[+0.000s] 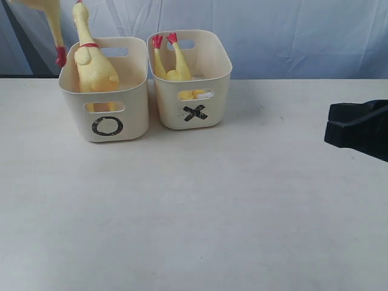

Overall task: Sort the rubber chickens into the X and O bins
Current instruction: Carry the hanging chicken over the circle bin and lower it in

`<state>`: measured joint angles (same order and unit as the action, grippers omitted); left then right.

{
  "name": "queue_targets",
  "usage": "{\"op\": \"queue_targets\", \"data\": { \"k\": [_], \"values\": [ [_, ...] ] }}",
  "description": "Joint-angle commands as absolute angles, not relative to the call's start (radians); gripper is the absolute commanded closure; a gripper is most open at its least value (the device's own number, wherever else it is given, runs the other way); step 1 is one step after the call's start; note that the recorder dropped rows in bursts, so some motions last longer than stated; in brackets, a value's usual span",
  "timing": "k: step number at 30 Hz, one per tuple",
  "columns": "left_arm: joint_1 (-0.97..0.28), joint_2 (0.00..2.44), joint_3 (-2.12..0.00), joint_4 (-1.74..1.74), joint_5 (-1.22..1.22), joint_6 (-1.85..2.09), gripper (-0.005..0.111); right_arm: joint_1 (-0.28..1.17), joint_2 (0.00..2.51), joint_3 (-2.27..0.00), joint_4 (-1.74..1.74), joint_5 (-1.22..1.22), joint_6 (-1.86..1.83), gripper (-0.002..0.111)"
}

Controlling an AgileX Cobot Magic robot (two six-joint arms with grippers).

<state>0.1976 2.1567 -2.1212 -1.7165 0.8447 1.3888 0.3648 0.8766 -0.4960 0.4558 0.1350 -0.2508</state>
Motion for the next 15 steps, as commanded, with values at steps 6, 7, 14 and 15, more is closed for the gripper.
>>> {"op": "queue_targets", "data": {
  "k": [6,7,14,15],
  "values": [
    [0.077,2.259,-2.277,-1.744,0.783,1.395,0.107,0.361,0.871,-0.492,0.456,0.128,-0.256,0.108],
    [0.073,2.264,-2.287,-1.744,0.781,1.395,0.107,0.361,0.871,-0.492,0.456,0.128,-0.256,0.108],
    [0.035,2.325,-2.334,-1.744,0.735,1.391,0.107,0.361,0.871,-0.492,0.456,0.128,-0.256,0.108],
    [0.03,2.334,-2.341,-1.744,0.732,1.387,0.107,0.361,0.871,-0.492,0.456,0.128,-0.256,0.108]
  ]
}}
